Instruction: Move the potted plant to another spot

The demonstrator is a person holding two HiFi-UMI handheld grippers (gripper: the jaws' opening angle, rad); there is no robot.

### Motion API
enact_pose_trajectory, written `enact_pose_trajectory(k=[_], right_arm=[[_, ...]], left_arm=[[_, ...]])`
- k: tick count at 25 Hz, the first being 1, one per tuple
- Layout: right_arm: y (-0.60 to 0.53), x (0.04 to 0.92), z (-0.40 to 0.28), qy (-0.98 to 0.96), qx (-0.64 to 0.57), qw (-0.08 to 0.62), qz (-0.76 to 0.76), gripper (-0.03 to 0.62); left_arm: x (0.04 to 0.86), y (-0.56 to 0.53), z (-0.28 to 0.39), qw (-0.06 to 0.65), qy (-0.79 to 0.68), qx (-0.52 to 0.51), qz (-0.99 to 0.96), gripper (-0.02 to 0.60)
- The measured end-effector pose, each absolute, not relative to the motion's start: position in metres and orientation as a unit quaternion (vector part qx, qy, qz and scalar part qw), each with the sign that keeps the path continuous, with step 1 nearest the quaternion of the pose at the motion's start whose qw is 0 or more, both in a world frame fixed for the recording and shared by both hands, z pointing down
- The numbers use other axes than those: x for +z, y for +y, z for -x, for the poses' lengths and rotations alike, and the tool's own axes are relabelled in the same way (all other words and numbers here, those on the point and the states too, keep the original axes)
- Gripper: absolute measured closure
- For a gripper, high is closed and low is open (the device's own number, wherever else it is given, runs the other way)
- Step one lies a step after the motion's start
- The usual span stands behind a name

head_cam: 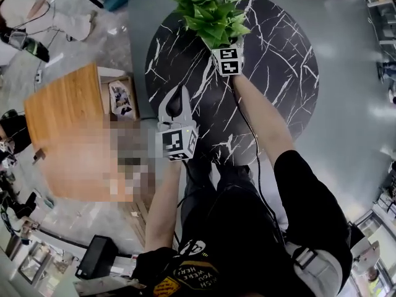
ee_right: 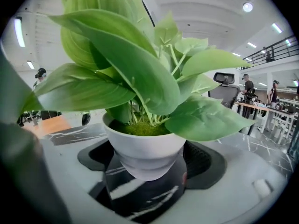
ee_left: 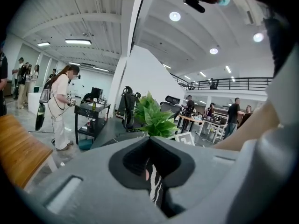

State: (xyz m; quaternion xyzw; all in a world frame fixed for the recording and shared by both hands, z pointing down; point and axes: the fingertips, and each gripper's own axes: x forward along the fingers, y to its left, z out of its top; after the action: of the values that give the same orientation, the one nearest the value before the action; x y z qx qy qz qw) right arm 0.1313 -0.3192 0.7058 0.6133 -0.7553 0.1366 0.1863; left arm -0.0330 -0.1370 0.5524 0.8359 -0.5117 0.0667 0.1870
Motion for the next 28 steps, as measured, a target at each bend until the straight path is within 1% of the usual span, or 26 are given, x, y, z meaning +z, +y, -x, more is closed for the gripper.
enact_pose_trajectory(k=[5, 10, 15, 21, 24, 28], right_arm=[[-0.305, 0.705, -0.230, -0.711, 0.141, 0.188, -0.663, 0.123], [-0.263, 0.705, -0.338, -0.658, 0.163, 0.183, -0.712, 0.123], [-0.199, 0.702, -0.412, -0.615, 0.167, 0.184, -0.748, 0.123], [-0.109, 0.702, -0.451, -0.583, 0.179, 0.170, -0.774, 0.123], [-0.062, 0.700, -0.452, -0.585, 0.176, 0.170, -0.774, 0.123], [0.007, 0.696, -0.439, -0.591, 0.173, 0.187, -0.765, 0.125]], left_arm=[[0.558, -0.134, 0.004, 0.189, -0.489, 0.074, -0.849, 0.577], [0.559, -0.129, -0.019, 0.189, -0.471, 0.072, -0.859, 0.577], [0.557, -0.123, -0.033, 0.196, -0.461, 0.069, -0.863, 0.577], [0.556, -0.112, -0.058, 0.194, -0.432, 0.077, -0.877, 0.577], [0.554, -0.110, -0.073, 0.194, -0.417, 0.076, -0.884, 0.577], [0.549, -0.108, -0.090, 0.193, -0.393, 0.076, -0.896, 0.577]])
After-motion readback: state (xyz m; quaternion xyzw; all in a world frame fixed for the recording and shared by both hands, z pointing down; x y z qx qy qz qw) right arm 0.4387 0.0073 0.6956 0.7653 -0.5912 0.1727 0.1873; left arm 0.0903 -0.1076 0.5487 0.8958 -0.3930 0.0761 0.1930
